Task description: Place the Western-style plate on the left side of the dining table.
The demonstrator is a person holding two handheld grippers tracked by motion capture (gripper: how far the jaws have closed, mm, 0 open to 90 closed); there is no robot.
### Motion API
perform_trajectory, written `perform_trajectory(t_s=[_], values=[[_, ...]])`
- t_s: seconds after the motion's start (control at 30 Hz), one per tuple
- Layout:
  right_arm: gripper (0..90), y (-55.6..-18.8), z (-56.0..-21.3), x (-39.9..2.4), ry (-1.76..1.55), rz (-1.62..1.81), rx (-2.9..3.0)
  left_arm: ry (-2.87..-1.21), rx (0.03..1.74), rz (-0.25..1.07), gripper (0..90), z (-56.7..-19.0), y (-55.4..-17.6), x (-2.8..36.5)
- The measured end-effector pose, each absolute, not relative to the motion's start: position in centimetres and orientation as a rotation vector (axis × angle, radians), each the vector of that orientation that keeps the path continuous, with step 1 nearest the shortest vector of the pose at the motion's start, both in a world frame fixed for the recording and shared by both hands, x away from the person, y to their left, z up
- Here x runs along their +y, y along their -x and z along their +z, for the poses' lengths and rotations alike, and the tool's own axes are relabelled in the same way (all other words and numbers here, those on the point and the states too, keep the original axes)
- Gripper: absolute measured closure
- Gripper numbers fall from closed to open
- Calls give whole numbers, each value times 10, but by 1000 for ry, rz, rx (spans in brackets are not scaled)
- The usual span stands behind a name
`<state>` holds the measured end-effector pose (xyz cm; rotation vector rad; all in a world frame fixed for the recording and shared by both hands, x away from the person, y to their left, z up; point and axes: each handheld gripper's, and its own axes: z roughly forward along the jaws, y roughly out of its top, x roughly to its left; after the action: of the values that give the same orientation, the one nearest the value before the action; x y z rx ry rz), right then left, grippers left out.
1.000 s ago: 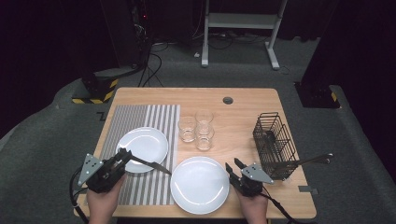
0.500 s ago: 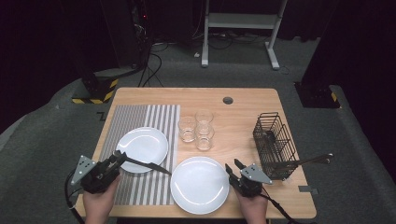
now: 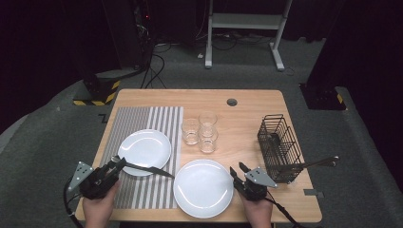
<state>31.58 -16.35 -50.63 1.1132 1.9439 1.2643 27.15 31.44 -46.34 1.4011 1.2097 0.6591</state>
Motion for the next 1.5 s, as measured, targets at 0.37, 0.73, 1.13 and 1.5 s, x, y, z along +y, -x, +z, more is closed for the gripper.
perform_trajectory(t_s=[0.37,0.73,1.13,1.5], values=[[572,-315,-507,-163,-1125,1259,1947,-1388,1229,653,646,-472,-272,321],[572,-316,-508,-162,-1125,1260,1953,-1407,1236,636,627,-474,-269,326],[572,-316,-509,-160,-1128,1255,1958,-1351,1287,595,613,-490,-267,334],[572,-318,-511,-156,-1118,1249,1974,-1340,1295,580,603,-495,-265,338]])
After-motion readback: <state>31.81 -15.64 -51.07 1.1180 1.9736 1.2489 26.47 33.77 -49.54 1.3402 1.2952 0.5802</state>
